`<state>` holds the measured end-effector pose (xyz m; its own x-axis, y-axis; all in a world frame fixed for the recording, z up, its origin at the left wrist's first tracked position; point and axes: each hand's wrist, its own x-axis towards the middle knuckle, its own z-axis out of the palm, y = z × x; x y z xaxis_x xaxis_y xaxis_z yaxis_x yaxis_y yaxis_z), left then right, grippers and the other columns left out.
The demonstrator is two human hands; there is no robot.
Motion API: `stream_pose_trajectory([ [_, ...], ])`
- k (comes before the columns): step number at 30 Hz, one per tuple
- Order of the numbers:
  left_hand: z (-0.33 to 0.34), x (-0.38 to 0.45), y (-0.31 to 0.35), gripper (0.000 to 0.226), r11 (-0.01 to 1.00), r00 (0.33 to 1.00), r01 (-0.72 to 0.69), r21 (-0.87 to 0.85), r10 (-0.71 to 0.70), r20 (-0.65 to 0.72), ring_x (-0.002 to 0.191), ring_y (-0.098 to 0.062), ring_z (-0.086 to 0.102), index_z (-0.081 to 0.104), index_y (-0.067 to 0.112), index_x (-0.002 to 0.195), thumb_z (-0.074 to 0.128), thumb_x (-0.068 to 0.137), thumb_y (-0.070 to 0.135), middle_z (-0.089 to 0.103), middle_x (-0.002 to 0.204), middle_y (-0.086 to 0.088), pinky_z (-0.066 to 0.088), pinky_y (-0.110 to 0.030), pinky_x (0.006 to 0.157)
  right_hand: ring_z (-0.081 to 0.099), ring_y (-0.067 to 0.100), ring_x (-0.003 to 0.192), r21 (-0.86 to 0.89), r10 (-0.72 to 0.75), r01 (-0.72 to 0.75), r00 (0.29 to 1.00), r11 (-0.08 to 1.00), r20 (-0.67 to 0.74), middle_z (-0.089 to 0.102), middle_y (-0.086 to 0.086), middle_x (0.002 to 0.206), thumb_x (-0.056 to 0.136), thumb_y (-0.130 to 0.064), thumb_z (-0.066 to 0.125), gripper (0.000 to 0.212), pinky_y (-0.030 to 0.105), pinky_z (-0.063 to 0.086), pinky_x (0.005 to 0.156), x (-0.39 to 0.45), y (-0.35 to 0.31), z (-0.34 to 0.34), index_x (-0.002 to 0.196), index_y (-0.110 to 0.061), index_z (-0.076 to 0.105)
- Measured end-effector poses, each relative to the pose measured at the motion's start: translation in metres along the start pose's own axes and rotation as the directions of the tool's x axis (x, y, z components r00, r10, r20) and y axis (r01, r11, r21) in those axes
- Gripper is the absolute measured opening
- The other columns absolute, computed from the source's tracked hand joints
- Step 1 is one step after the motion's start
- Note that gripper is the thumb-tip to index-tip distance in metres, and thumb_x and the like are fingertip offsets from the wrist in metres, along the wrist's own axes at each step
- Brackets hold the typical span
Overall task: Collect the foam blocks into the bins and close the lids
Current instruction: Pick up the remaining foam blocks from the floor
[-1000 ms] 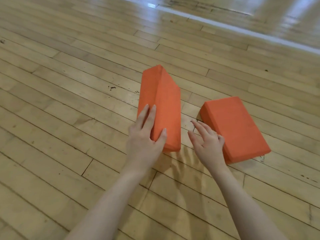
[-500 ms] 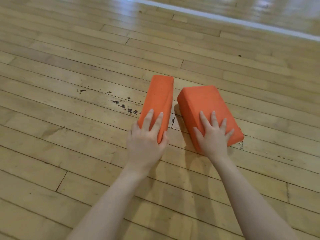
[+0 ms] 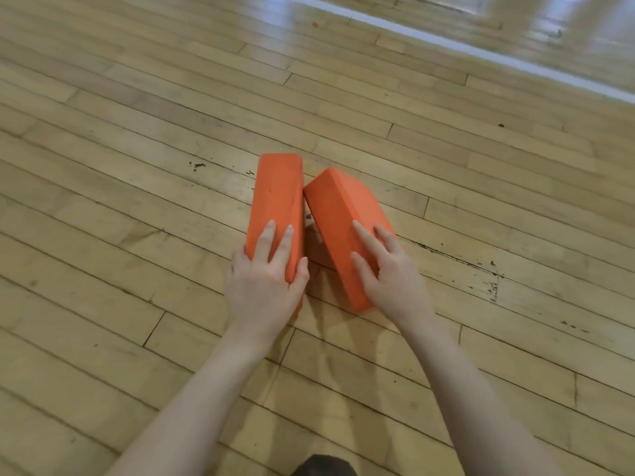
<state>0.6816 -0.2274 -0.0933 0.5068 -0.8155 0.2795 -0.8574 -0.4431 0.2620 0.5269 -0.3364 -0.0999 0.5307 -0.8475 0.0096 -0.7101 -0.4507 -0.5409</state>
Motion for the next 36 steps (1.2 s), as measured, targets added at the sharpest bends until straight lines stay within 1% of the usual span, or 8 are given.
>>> stream_pose_trajectory([
  [2, 0.000, 0.004, 0.001, 0.049, 1.000, 1.000, 0.005, -0.030, -0.005, 0.001, 0.089, -0.038, 0.056, 0.059, 0.019, 0.127, 0.047, 0.086, 0.043, 0.055, 0.132, -0.005, 0.050, -0.041, 0.066, 0.033, 0.031, 0.134, -0.142, 0.031, -0.018, 0.995, 0.990, 0.091, 0.018, 0.005, 0.155, 0.073, -0.069, 0.057, 0.088, 0.047, 0.046, 0.094, -0.003, -0.002, -0.007, 0.144, -0.052, 0.007],
  [5, 0.001, 0.008, -0.001, 0.049, 0.998, 1.000, 0.017, -0.059, -0.017, -0.002, 0.087, -0.036, 0.056, 0.059, 0.020, 0.127, 0.045, 0.086, 0.043, 0.055, 0.132, -0.004, 0.051, -0.039, 0.064, 0.030, 0.033, 0.132, -0.247, 0.072, -0.034, 0.987, 0.969, 0.145, 0.010, 0.006, 0.153, 0.063, -0.065, 0.069, 0.112, 0.049, 0.048, 0.090, -0.005, -0.007, -0.006, 0.143, -0.051, -0.008],
  [13, -0.028, -0.002, -0.039, 0.048, 0.985, 0.989, 0.120, -0.121, -0.129, -0.069, 0.094, -0.034, 0.057, 0.059, 0.023, 0.127, 0.043, 0.086, 0.043, 0.054, 0.134, -0.001, 0.053, -0.041, 0.070, 0.058, 0.032, 0.099, -0.086, -0.140, 0.135, 0.988, 0.987, -0.059, 0.038, 0.008, 0.137, 0.066, -0.053, 0.062, 0.069, 0.034, 0.052, 0.064, 0.003, -0.064, 0.014, 0.131, -0.034, 0.051],
  [16, -0.056, -0.013, -0.081, 0.048, 0.969, 0.961, 0.226, -0.102, -0.239, -0.142, 0.095, -0.031, 0.059, 0.060, 0.024, 0.126, 0.044, 0.085, 0.044, 0.054, 0.134, 0.002, 0.053, -0.040, 0.070, 0.060, 0.027, 0.097, -0.021, -0.271, 0.270, 0.960, 0.963, -0.069, 0.044, 0.008, 0.133, 0.067, -0.052, 0.064, 0.062, 0.033, 0.052, 0.061, 0.007, -0.116, 0.028, 0.125, -0.030, 0.059],
  [20, -0.116, -0.025, -0.149, 0.048, 0.921, 0.890, 0.375, -0.101, -0.389, -0.240, 0.098, -0.029, 0.061, 0.060, 0.026, 0.125, 0.046, 0.083, 0.045, 0.053, 0.134, 0.003, 0.053, -0.041, 0.075, 0.052, 0.020, 0.112, 0.142, -0.376, 0.370, 0.926, 0.918, 0.017, 0.038, 0.002, 0.139, 0.073, -0.053, 0.065, 0.060, 0.042, 0.055, 0.076, 0.008, -0.207, 0.044, 0.128, -0.030, 0.056],
  [25, -0.224, -0.078, -0.223, 0.048, 0.817, 0.756, 0.565, -0.112, -0.568, -0.325, 0.103, -0.031, 0.058, 0.061, 0.024, 0.124, 0.048, 0.082, 0.043, 0.054, 0.134, 0.001, 0.049, -0.041, 0.084, 0.035, -0.010, 0.100, 0.242, -0.532, 0.501, 0.842, 0.831, 0.084, 0.038, -0.003, 0.140, 0.072, -0.039, 0.074, 0.056, 0.029, 0.050, 0.075, -0.028, -0.349, 0.048, 0.125, -0.030, 0.059],
  [28, -0.302, -0.139, -0.254, 0.049, 0.701, 0.645, 0.704, -0.114, -0.698, -0.312, 0.108, -0.032, 0.055, 0.059, 0.024, 0.126, 0.047, 0.082, 0.043, 0.050, 0.137, 0.001, 0.048, -0.044, 0.084, 0.044, 0.001, 0.111, 0.279, -0.630, 0.569, 0.741, 0.773, 0.235, 0.036, -0.005, 0.141, 0.074, -0.043, 0.071, 0.057, 0.032, 0.053, 0.078, -0.081, -0.431, 0.046, 0.128, -0.031, 0.056],
  [36, -0.523, -0.349, -0.290, 0.044, 0.218, 0.119, 0.963, -0.161, -0.873, -0.474, 0.098, -0.034, 0.058, 0.066, 0.022, 0.116, 0.051, 0.078, 0.040, 0.057, 0.129, -0.001, 0.046, -0.043, 0.082, 0.047, 0.009, 0.120, 0.491, -0.825, 0.686, 0.307, 0.538, 0.475, 0.035, -0.007, 0.142, 0.074, -0.047, 0.070, 0.057, 0.036, 0.054, 0.079, -0.304, -0.651, 0.042, 0.128, -0.036, 0.055],
])
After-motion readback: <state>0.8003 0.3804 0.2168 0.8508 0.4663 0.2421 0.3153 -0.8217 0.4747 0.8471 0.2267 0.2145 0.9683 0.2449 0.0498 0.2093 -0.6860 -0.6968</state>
